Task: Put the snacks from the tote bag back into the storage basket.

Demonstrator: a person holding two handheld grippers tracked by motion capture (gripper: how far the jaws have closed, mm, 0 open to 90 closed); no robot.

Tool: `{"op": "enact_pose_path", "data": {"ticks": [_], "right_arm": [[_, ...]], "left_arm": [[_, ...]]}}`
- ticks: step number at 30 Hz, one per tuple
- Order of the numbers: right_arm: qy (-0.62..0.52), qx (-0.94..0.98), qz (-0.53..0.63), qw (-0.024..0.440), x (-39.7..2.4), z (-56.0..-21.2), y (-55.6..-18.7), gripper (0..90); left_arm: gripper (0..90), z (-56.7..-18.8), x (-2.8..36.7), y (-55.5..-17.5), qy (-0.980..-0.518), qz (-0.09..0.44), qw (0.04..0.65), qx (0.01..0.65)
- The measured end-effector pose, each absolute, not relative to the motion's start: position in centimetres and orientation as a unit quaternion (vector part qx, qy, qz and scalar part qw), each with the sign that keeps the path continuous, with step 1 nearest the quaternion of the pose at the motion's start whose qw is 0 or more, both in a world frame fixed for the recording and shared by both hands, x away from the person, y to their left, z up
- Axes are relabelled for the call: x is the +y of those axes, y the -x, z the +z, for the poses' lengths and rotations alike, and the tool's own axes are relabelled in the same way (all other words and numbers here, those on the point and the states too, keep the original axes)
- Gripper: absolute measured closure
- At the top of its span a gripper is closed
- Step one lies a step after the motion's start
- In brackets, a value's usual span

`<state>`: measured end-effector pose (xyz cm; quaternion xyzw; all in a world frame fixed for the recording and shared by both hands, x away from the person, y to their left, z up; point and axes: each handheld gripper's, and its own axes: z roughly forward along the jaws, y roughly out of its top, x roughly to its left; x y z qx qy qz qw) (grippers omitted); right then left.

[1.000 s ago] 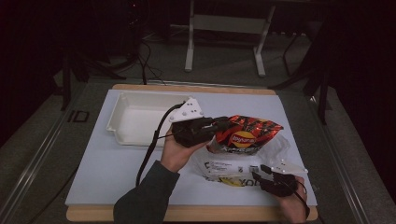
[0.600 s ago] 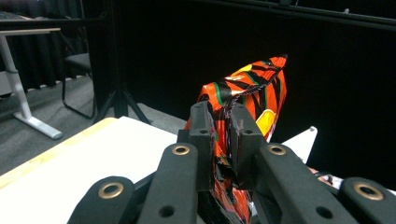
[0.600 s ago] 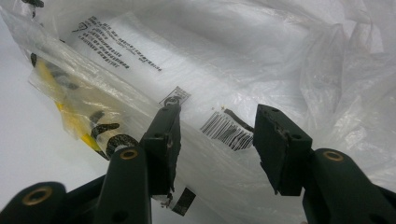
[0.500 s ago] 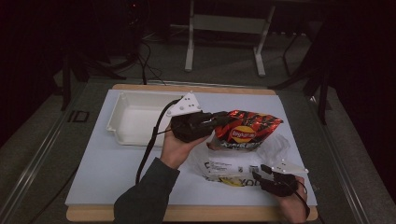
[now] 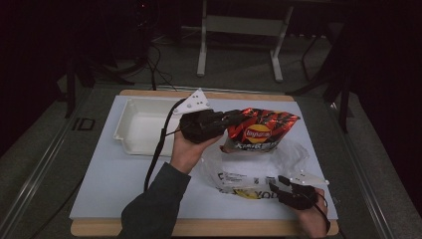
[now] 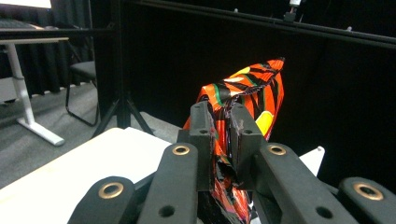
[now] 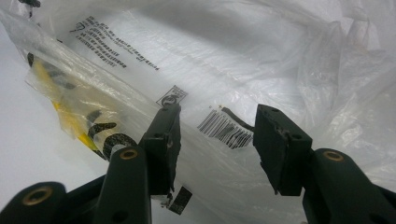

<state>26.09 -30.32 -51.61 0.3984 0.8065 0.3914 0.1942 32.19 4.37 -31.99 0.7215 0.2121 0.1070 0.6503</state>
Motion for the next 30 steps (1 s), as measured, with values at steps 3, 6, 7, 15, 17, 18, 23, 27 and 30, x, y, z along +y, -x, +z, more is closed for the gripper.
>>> {"op": "enact_pose_path", "data": {"ticks": [3, 6, 7, 15, 17, 18, 23, 27, 30], "right_arm": [[-0.397, 0.807, 0.391, 0.194, -30.3, -51.6, -26.1, 50.8], [-0.395, 0.81, 0.39, 0.192, -30.1, -51.7, -26.1, 50.8], [-0.395, 0.81, 0.389, 0.192, -30.0, -51.7, -26.1, 50.8], [-0.393, 0.808, 0.394, 0.195, -30.0, -51.5, -26.0, 50.8], [-0.393, 0.808, 0.393, 0.195, -30.0, -51.5, -26.0, 50.8], [-0.393, 0.808, 0.393, 0.194, -30.0, -51.5, -26.0, 50.7], [-0.393, 0.809, 0.393, 0.193, -30.0, -51.6, -26.1, 50.7], [-0.393, 0.809, 0.393, 0.193, -30.0, -51.5, -26.0, 50.7], [-0.393, 0.808, 0.393, 0.193, -30.0, -51.5, -26.0, 50.7]], "left_arm": [[82.6, -31.9, 4.5, -32.5, -0.719, 0.108, 0.654, 0.21], [82.6, -31.8, 4.8, -32.9, -0.718, 0.111, 0.654, 0.212], [82.6, -31.8, 4.8, -32.9, -0.717, 0.113, 0.654, 0.214], [82.5, -31.5, 5.5, -33.5, -0.712, 0.124, 0.656, 0.218], [82.6, -31.4, 5.7, -33.7, -0.711, 0.126, 0.656, 0.218], [82.6, -31.4, 5.8, -33.7, -0.711, 0.126, 0.656, 0.218], [82.6, -31.2, 6.3, -34.0, -0.709, 0.132, 0.657, 0.221], [82.6, -31.2, 6.8, -34.3, -0.706, 0.135, 0.658, 0.223], [82.5, -31.2, 7.1, -34.5, -0.703, 0.137, 0.659, 0.227]]}}
